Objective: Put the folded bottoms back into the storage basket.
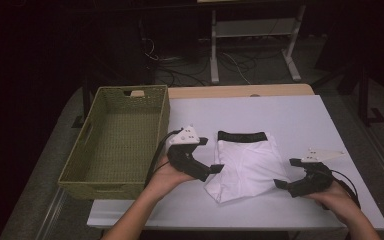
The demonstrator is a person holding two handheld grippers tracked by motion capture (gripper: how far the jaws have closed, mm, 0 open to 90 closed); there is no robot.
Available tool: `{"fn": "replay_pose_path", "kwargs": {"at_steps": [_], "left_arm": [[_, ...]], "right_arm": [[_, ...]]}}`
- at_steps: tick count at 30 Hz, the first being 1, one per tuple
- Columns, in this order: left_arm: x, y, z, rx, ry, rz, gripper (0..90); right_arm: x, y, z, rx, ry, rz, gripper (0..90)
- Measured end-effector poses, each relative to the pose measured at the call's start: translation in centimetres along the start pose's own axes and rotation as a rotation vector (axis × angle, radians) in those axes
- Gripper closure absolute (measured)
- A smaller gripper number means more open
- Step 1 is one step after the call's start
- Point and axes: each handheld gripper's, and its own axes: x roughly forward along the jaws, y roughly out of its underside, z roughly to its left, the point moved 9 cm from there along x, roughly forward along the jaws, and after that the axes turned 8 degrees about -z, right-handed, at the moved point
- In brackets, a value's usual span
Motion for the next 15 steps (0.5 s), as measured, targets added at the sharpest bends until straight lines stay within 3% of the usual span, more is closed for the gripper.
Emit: {"fn": "replay_pose_path", "kwargs": {"at_steps": [11,15], "left_arm": [[1.9,2.4,-0.3,-0.012,0.005,0.048,0.3],[2.3,3.4,-0.1,-0.022,-0.012,0.056,0.3]], "right_arm": [[0.2,0.4,0.1,-0.006,-0.005,0.017,0.0],[0.3,0.4,0.2,-0.012,-0.006,0.02,0.0]]}}
